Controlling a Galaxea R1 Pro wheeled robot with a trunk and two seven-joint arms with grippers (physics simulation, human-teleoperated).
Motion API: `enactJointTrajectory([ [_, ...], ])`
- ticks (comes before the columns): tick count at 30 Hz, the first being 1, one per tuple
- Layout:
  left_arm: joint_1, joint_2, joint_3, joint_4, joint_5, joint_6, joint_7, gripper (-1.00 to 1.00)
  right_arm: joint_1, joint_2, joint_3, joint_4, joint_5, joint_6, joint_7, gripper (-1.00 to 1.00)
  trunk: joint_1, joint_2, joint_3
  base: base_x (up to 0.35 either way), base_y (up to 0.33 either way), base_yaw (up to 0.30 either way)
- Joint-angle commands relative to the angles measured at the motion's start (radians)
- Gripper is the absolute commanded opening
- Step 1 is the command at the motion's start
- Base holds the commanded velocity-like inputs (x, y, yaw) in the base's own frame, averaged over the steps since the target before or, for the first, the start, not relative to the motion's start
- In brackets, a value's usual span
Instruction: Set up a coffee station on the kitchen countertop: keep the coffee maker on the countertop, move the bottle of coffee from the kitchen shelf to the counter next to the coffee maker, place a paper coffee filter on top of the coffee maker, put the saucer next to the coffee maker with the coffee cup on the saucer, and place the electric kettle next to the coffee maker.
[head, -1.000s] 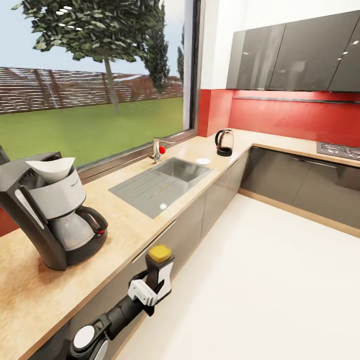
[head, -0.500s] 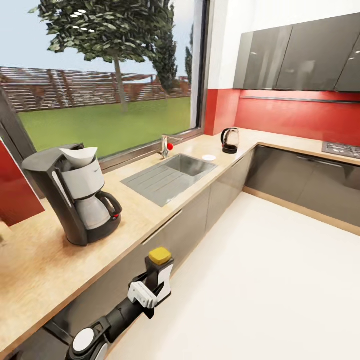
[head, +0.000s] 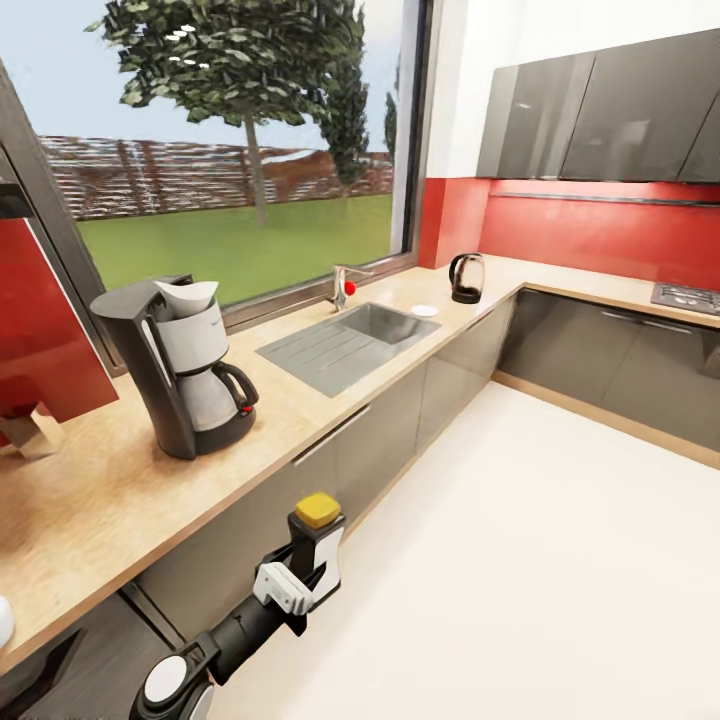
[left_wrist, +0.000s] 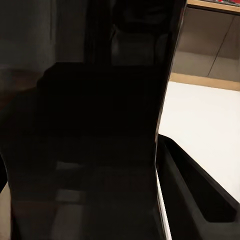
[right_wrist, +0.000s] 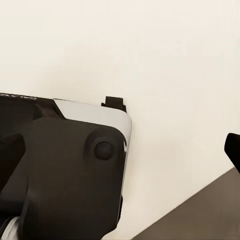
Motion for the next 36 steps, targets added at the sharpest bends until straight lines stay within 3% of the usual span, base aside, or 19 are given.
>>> enactJointTrajectory([
  [1, -0.001, 0.001, -0.001, 0.0, 0.006, -0.001, -0.004, -1.0, 0.0, 0.0, 0.008, -0.002, -0.004, 0.005, -0.001, 1.0, 0.0, -0.002, -0.002, -0.011, -0.001, 0.001],
  [11, -0.001, 0.002, 0.006, -0.004, 0.006, -0.001, -0.001, -1.0, 0.0, 0.004, 0.008, 0.0, -0.004, 0.005, 0.0, 1.0, 0.0, -0.002, -0.004, -0.002, 0.0, 0.094],
  [20, -0.003, -0.002, 0.057, -0.018, 0.01, -0.001, -0.001, -1.0, 0.0, 0.008, 0.008, 0.0, -0.004, 0.005, 0.001, 1.0, 0.0, -0.002, -0.009, 0.0, 0.0, 0.246],
  [36, -0.014, -0.01, 0.062, -0.022, 0.009, 0.017, 0.002, -1.0, 0.0, 0.01, 0.008, 0.001, -0.004, 0.005, 0.001, 1.0, 0.0, -0.002, 0.001, 0.0, 0.0, 0.248],
])
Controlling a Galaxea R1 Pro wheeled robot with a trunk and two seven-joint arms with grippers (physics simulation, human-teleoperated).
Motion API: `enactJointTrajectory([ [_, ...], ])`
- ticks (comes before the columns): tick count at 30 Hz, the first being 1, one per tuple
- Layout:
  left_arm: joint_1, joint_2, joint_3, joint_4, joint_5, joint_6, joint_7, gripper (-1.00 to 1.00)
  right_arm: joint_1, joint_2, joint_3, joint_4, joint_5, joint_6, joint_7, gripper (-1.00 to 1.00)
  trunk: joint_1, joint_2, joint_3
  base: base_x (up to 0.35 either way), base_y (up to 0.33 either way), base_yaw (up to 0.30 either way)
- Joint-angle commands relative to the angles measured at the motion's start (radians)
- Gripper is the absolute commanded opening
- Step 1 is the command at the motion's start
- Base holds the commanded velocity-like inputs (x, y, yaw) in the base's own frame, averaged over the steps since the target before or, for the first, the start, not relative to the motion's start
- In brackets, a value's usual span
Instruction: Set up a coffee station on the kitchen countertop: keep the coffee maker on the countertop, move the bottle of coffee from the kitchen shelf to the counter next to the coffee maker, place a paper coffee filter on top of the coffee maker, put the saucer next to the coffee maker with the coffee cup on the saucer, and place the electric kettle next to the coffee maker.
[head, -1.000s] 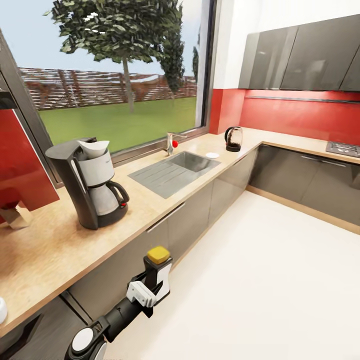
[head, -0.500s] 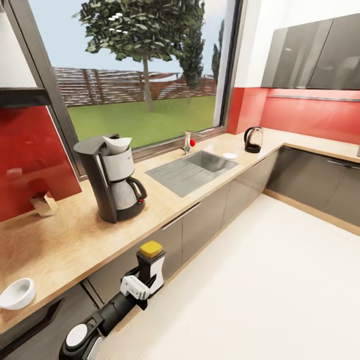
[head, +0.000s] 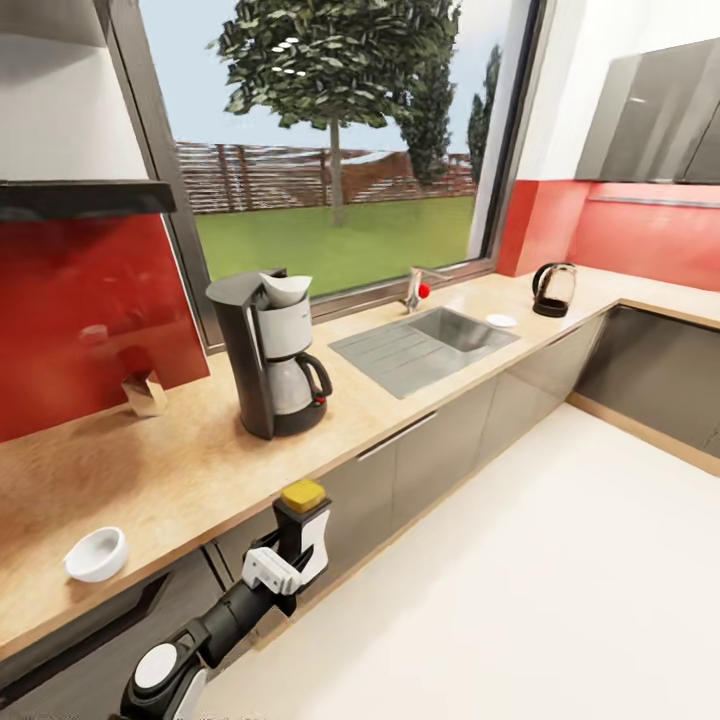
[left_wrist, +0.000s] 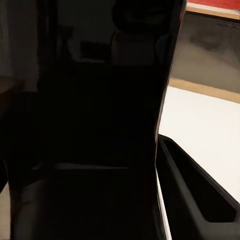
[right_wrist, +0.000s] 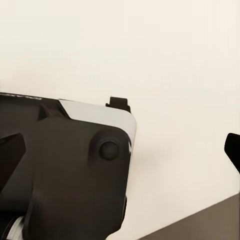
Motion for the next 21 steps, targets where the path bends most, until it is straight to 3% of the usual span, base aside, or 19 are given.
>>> enactJointTrajectory([
  [1, -0.003, -0.001, 0.0, -0.008, 0.006, 0.007, -0.004, -1.0, 0.0, 0.0, 0.008, -0.002, -0.004, 0.005, -0.001, 1.0, 0.001, -0.002, -0.001, 0.0, 0.0, 0.235],
  [3, -0.017, 0.0, 0.003, -0.033, 0.008, 0.03, -0.002, -1.0, 0.0, 0.0, 0.008, -0.002, -0.004, 0.005, -0.001, 1.0, 0.001, -0.002, 0.001, 0.0, 0.0, 0.235],
  [6, -0.105, -0.002, 0.086, -0.058, 0.014, 0.113, -0.001, -1.0, 0.0, 0.0, 0.008, -0.002, -0.004, 0.005, -0.001, 1.0, 0.001, -0.002, 0.004, 0.0, 0.0, 0.234],
  [13, -0.204, 0.004, 0.234, -0.062, 0.012, 0.137, 0.0, -1.0, 0.0, 0.0, 0.009, -0.003, -0.004, 0.005, -0.001, 1.0, 0.001, -0.002, 0.01, 0.0, 0.0, 0.239],
  [14, -0.212, 0.004, 0.28, -0.062, 0.006, 0.137, 0.012, -1.0, 0.0, 0.001, 0.009, -0.004, -0.005, 0.005, -0.001, 1.0, 0.001, -0.002, 0.011, 0.0, 0.0, 0.247],
  [16, -0.214, 0.006, 0.299, -0.062, 0.004, 0.137, 0.048, -1.0, 0.0, 0.0, 0.008, -0.004, -0.005, 0.005, 0.0, 1.0, 0.001, -0.002, 0.012, 0.0, 0.0, 0.249],
  [17, -0.214, 0.009, 0.31, -0.062, 0.004, 0.136, 0.137, -1.0, 0.0, 0.0, 0.008, -0.004, -0.005, 0.005, 0.0, 1.0, 0.001, -0.002, 0.012, 0.0, 0.0, 0.249],
  [21, -0.211, 0.011, 0.31, -0.062, 0.002, 0.135, 0.19, -1.0, 0.0, -0.002, 0.008, -0.005, -0.004, 0.005, 0.0, 1.0, 0.001, -0.002, 0.013, 0.0, 0.0, 0.127],
])
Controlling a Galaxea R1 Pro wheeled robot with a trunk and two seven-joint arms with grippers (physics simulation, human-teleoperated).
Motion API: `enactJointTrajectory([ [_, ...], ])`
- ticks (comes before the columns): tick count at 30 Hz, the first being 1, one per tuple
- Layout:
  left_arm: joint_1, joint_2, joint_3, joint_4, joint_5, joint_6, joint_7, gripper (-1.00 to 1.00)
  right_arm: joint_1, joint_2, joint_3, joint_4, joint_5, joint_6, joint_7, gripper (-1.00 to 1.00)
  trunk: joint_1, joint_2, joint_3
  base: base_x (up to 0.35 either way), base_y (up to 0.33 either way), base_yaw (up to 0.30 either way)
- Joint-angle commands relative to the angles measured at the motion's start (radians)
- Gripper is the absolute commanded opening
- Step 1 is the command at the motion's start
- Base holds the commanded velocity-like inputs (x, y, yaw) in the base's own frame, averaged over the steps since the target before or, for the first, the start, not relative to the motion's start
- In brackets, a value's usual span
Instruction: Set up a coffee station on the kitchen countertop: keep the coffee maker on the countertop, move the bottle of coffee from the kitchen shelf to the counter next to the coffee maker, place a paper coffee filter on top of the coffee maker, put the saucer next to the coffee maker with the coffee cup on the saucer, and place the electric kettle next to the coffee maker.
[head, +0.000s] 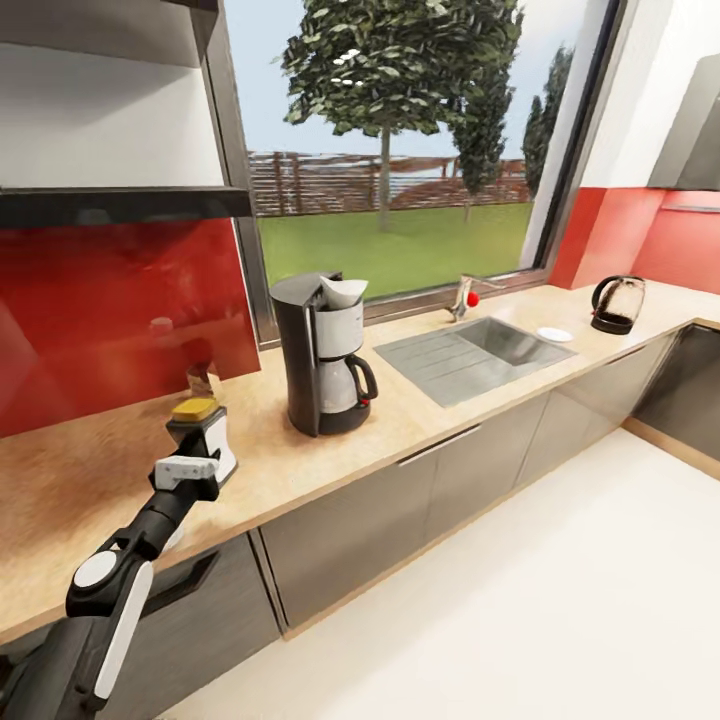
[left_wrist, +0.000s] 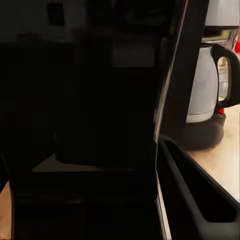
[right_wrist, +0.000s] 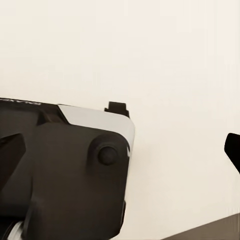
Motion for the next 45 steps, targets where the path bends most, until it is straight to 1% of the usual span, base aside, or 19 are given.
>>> enactJointTrajectory([
  [1, 0.002, 0.0, 0.0, -0.001, 0.006, 0.007, -0.004, -1.0, 0.0, -0.002, 0.008, -0.002, -0.004, 0.005, 0.0, 1.0, 0.001, -0.002, -0.002, 0.0, 0.0, 0.038],
  [3, 0.006, -0.003, -0.004, 0.001, 0.003, 0.006, 0.001, -1.0, 0.0, -0.005, 0.008, -0.001, -0.004, 0.004, 0.002, 1.0, 0.001, -0.002, -0.002, 0.0, 0.0, 0.017],
  [5, 0.008, -0.008, -0.005, 0.004, -0.05, 0.008, 0.017, -1.0, 0.0, -0.008, 0.009, -0.001, -0.003, 0.004, 0.005, 1.0, 0.001, -0.002, -0.002, 0.0, 0.0, 0.005],
  [6, 0.004, -0.015, -0.005, 0.004, -0.13, 0.01, 0.049, -1.0, 0.0, -0.01, 0.009, -0.002, -0.002, 0.004, 0.008, 1.0, 0.001, -0.002, -0.002, 0.0, 0.0, 0.001],
  [7, 0.0, -0.017, -0.005, 0.004, -0.165, 0.011, 0.068, -1.0, 0.0, -0.01, 0.009, -0.002, -0.002, 0.004, 0.009, 1.0, 0.001, -0.002, -0.002, 0.0, 0.0, 0.0],
  [8, -0.003, -0.019, -0.005, 0.005, -0.183, 0.012, 0.083, -1.0, 0.0, -0.01, 0.009, -0.002, -0.002, 0.004, 0.01, 1.0, 0.001, -0.002, -0.002, 0.0, 0.0, 0.0],
  [9, -0.005, -0.019, -0.005, 0.005, -0.189, 0.013, 0.089, -1.0, 0.0, -0.011, 0.01, -0.002, -0.003, 0.004, 0.01, 1.0, 0.001, -0.002, -0.002, 0.0, 0.0, 0.0],
  [12, -0.005, -0.02, -0.002, 0.005, -0.198, 0.013, 0.097, -1.0, 0.0, -0.01, 0.01, -0.002, -0.003, 0.005, 0.008, 1.0, 0.001, -0.002, -0.002, 0.0, 0.0, 0.0],
  [19, -0.004, -0.02, 0.001, 0.005, -0.2, 0.012, 0.101, -1.0, 0.0, -0.007, 0.011, -0.002, -0.004, 0.007, 0.007, 1.0, 0.001, -0.002, -0.002, 0.056, 0.0, 0.0],
  [28, -0.004, -0.028, 0.002, 0.014, -0.199, 0.012, 0.102, -1.0, 0.0, -0.009, 0.011, 0.0, -0.001, 0.007, 0.008, 1.0, 0.001, -0.002, -0.002, 0.313, 0.0, 0.0],
  [40, -0.004, -0.029, 0.002, 0.031, -0.2, 0.013, 0.102, -1.0, 0.0, -0.011, 0.011, 0.001, -0.001, 0.008, 0.006, 1.0, 0.001, -0.002, -0.002, 0.336, 0.036, 0.0],
  [45, -0.003, -0.028, 0.0, 0.034, -0.2, 0.013, 0.101, -1.0, 0.0, -0.012, 0.011, 0.01, 0.001, 0.009, 0.007, 1.0, 0.001, -0.002, -0.001, 0.22, 0.058, -0.119],
])
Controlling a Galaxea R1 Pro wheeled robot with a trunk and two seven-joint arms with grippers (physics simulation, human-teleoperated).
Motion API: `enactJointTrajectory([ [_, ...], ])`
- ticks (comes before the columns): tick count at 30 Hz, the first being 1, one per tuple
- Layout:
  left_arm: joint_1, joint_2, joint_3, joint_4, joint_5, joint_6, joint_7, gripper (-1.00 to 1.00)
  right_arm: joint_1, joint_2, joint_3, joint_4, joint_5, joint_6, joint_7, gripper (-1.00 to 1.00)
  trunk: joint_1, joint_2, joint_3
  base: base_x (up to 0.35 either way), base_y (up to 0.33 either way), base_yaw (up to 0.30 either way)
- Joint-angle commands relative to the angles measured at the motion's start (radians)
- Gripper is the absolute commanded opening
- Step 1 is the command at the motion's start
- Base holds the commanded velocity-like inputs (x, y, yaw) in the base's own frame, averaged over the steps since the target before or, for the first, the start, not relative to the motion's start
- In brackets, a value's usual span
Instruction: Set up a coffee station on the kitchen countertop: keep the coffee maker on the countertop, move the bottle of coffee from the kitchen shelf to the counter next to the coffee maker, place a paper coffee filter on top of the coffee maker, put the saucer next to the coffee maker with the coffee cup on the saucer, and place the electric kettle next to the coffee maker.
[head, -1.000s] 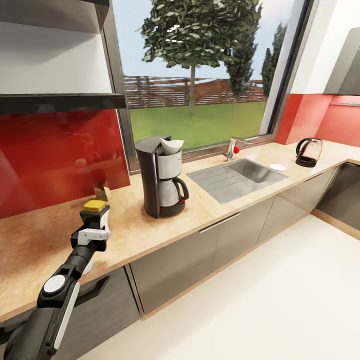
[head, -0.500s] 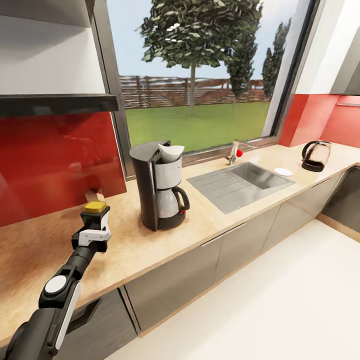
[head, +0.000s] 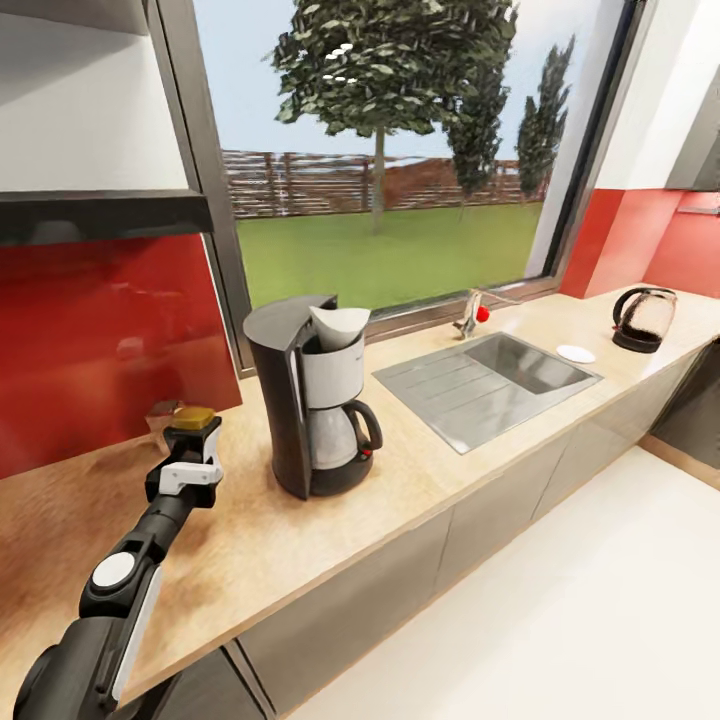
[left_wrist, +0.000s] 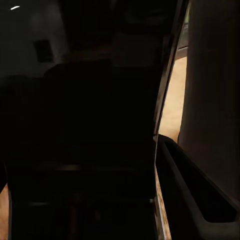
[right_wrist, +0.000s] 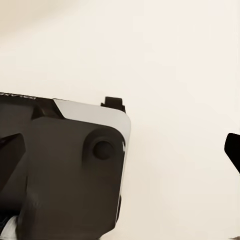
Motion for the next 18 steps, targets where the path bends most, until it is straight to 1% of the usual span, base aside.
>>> enactJointTrajectory([
  [1, -0.001, 0.0, 0.001, -0.002, -0.012, 0.004, -0.01, -1.0, 0.0, -0.001, 0.007, 0.0, -0.004, 0.006, 0.0, 1.0, 0.001, -0.002, -0.002, 0.057, 0.015, -0.094],
  [4, -0.01, -0.001, 0.0, -0.001, -0.013, 0.01, -0.01, -1.0, 0.001, -0.008, 0.008, 0.003, -0.003, 0.006, 0.001, 1.0, 0.001, -0.002, -0.002, 0.025, 0.007, -0.041],
  [6, -0.039, -0.001, 0.001, 0.004, -0.013, 0.036, -0.01, -1.0, 0.002, -0.01, 0.008, 0.004, -0.002, 0.006, 0.002, 1.0, 0.001, -0.002, -0.002, 0.008, 0.002, -0.013],
  [7, -0.091, 0.001, -0.001, 0.043, -0.015, 0.089, -0.01, -1.0, 0.021, -0.014, 0.008, 0.005, -0.002, 0.005, 0.002, 1.0, 0.001, -0.002, -0.002, 0.001, 0.0, -0.002],
  [10, -0.142, 0.005, 0.0, 0.114, -0.016, 0.099, -0.011, -1.0, 0.032, -0.026, 0.008, 0.005, -0.003, 0.005, 0.001, 1.0, 0.001, -0.002, -0.002, 0.0, 0.0, 0.0],
  [13, -0.171, 0.007, 0.001, 0.175, -0.017, 0.097, -0.011, -1.0, 0.034, -0.029, 0.008, 0.004, -0.003, 0.007, -0.003, 1.0, 0.001, -0.002, -0.002, 0.0, 0.0, 0.0],
  [14, -0.176, 0.008, 0.001, 0.194, -0.017, 0.092, -0.011, -1.0, 0.034, -0.029, 0.008, 0.004, -0.003, 0.008, -0.004, 1.0, 0.001, -0.002, -0.002, 0.0, 0.0, 0.0],
  [15, -0.18, 0.008, 0.002, 0.22, -0.016, 0.072, -0.011, -1.0, 0.035, -0.029, 0.008, 0.003, -0.003, 0.008, -0.004, 1.0, 0.001, -0.002, -0.002, 0.0, 0.0, 0.0],
  [17, -0.182, 0.004, 0.005, 0.263, -0.016, -0.003, -0.01, -1.0, 0.035, -0.026, 0.01, 0.002, -0.001, 0.007, -0.005, 1.0, 0.001, -0.002, -0.002, 0.0, 0.0, 0.0],
  [18, -0.182, 0.003, 0.005, 0.279, -0.016, -0.027, -0.01, -1.0, 0.035, -0.026, 0.01, 0.001, -0.001, 0.007, -0.005, 1.0, 0.001, -0.002, -0.002, 0.0, 0.0, 0.0],
])
